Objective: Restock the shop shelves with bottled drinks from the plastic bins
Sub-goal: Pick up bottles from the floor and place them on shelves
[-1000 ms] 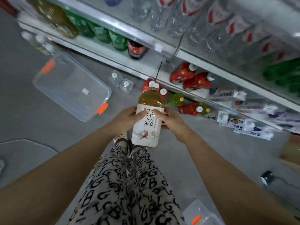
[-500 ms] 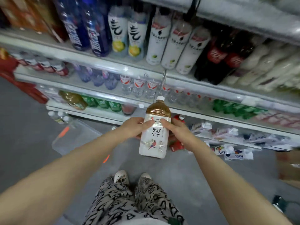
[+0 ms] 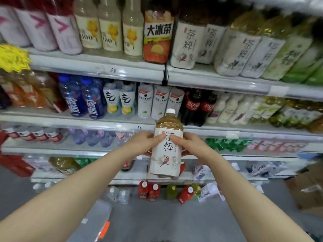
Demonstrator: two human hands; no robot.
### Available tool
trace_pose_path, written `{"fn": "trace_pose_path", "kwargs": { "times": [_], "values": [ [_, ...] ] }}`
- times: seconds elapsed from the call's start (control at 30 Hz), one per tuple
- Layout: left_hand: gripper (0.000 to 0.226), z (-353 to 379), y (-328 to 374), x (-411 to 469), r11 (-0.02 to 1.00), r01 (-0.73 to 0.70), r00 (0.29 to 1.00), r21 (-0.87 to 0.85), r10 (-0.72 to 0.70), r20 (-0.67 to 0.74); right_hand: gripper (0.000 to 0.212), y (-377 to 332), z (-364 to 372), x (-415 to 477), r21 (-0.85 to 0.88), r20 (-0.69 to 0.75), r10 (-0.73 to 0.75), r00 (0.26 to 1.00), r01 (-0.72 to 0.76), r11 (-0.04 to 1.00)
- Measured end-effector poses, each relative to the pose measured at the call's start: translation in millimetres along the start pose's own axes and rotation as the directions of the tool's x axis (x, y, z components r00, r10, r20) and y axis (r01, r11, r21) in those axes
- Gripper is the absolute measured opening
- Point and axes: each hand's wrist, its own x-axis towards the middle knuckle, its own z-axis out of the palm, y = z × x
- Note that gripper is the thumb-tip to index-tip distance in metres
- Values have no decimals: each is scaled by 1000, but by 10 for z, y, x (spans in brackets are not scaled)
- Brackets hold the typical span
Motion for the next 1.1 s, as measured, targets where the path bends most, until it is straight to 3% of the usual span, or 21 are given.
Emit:
{"fn": "trace_pose_path", "kwargs": {
  "times": [0.17, 0.67, 0.8, 0.9, 1.03, 1.1],
  "values": [
    [49, -138, 443, -44, 994, -104, 995, 15, 103, 14, 45, -347, -175, -65, -10, -75, -69, 995, 68, 998],
    [50, -195, 1585, 293, 932, -359, 933, 53, 360, -4, 24, -1125, -967, -175, -2, -236, -306, 922, 314, 949],
    [73, -126, 1822, 410, 911, -406, 912, 76, 409, -36, 37, -1258, -1255, -133, -65, -246, -353, 903, 348, 935],
    [55, -73, 1975, 498, 884, -460, 884, 85, 465, -52, 42, -1348, -1444, -89, -124, -284, -397, 873, 377, 918],
    [64, -33, 2192, 616, 817, -522, 816, 247, 562, -133, 37, -1509, -1629, -67, -264, -308, -508, 805, 440, 858],
    [53, -31, 2299, 651, 803, -526, 805, 279, 576, -141, 44, -1588, -1712, -35, -311, -311, -541, 781, 455, 835]
  ]
}}
